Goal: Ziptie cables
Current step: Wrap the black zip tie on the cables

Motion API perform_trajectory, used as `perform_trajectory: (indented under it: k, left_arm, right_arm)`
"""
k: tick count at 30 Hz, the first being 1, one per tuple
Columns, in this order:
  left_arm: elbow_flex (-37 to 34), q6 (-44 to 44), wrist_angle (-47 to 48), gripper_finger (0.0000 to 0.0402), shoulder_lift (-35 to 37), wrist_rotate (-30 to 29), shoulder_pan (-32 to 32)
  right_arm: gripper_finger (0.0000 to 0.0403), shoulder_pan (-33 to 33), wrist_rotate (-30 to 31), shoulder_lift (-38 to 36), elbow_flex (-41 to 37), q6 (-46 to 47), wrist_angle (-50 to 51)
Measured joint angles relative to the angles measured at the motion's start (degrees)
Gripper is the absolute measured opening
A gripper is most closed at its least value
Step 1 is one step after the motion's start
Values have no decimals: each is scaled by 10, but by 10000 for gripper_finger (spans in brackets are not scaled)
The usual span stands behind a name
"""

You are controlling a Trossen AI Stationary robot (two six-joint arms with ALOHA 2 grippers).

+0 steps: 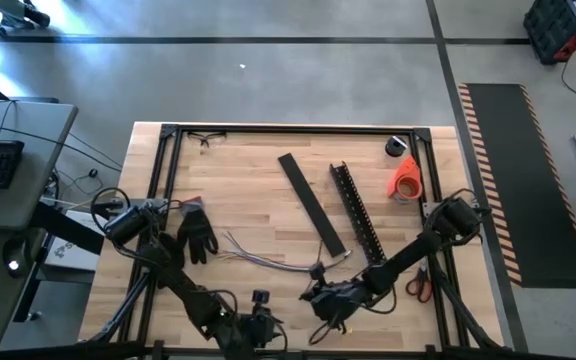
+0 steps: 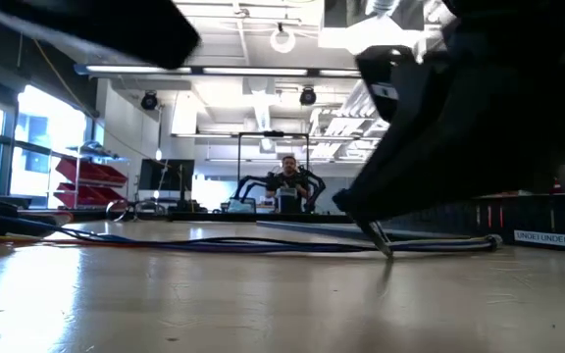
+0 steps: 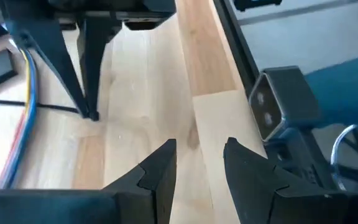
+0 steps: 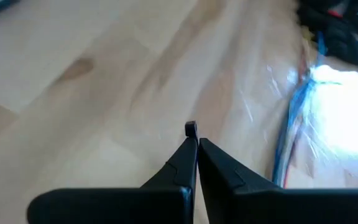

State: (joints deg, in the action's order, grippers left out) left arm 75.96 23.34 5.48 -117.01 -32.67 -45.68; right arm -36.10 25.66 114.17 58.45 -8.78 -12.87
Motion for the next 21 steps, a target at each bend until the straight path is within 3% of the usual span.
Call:
perform_trajectory:
  k: [12,15,21]
  left_arm:
    - [-176,-94,-306,115,0,-28,60]
    - [-195,-136,-358,115,-9,-38,81]
    - [-195,-244,-497,115,-81,9,121]
  right_arm:
    - [0,-43,120,-8,-72,96,-160]
    - [0,-52,142,-8,-79,113,-171]
    - [0,-63,181,-8,-78,115,-183]
